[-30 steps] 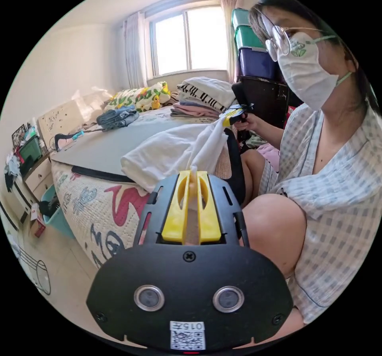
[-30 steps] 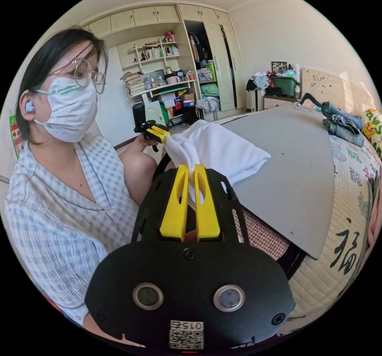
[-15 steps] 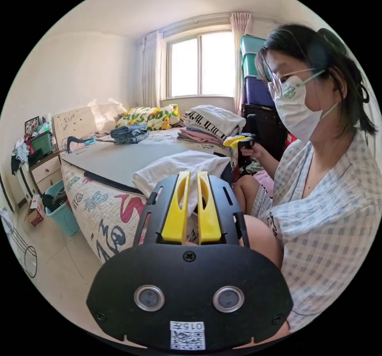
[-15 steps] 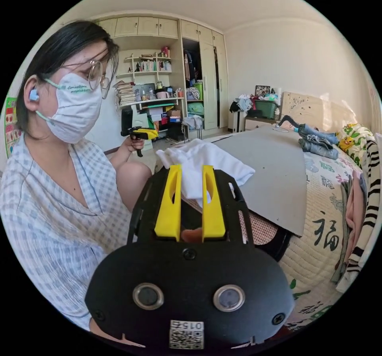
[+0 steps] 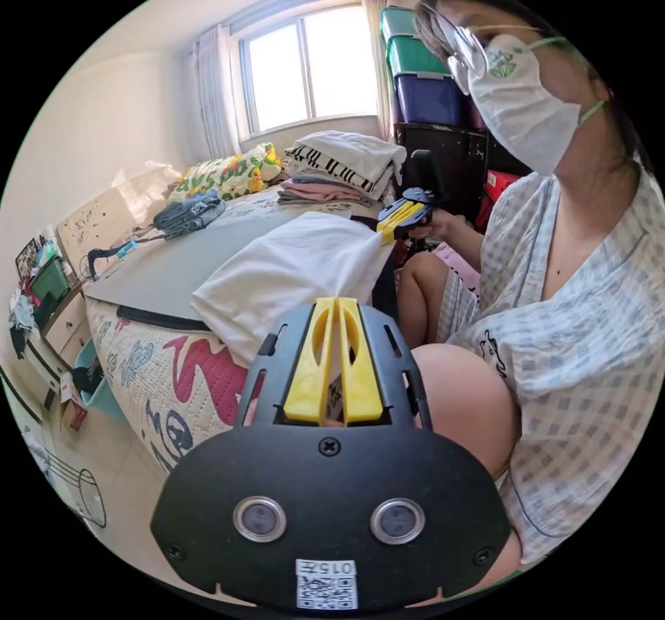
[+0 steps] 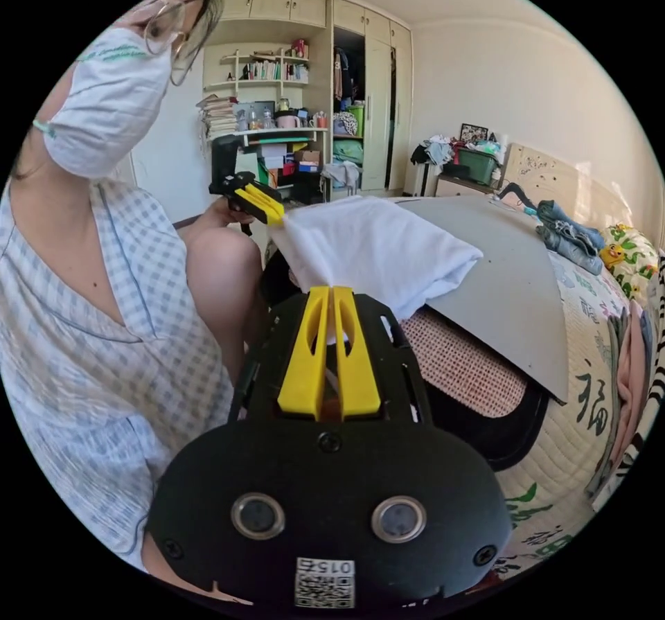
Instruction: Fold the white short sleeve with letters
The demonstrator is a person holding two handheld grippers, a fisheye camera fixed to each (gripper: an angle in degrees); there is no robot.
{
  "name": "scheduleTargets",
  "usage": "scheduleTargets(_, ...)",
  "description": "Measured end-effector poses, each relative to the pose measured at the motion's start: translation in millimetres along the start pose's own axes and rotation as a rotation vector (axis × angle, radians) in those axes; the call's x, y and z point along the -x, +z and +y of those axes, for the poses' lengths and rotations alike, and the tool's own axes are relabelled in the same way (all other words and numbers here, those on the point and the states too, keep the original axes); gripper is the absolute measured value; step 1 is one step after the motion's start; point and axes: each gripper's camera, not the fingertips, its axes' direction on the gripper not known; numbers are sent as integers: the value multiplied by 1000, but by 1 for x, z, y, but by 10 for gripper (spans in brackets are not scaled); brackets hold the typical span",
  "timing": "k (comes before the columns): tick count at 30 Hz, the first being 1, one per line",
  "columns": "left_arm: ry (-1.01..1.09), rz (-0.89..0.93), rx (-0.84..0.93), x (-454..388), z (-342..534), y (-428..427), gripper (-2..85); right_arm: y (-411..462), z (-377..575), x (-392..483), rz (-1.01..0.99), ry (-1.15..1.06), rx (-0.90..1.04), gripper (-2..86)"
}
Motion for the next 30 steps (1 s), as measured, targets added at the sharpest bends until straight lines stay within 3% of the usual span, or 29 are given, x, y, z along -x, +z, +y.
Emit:
scheduleTargets(2,-11,21,19,4,8,15,0,23,1,-2,97,-18,82,-5)
scheduleTargets(6,-72,66,-8,19,31,17,4,22,5,-20,64,13,78,9)
scheduleTargets(10,-157,122,-132,39,62,-9,18,-23,26,-61,-118,157,-96,69)
scheduleTargets(13,-361,102,-262,81,101,-36,54,-52,51,-110,-208,388,-243,119)
scheduleTargets(16,-517,51,-222,112,129,-31,118,-68,73,-145,-187,541,-322,148)
scheduleTargets(19,-539,160,-152,128,139,1,148,-62,77,-169,-241,591,-306,165)
scheduleTargets(23,-536,237,-146,147,143,31,148,-42,60,-190,-355,568,-258,162)
scheduleTargets(30,-566,273,-127,183,160,47,110,-40,53,-215,-368,583,-237,109)
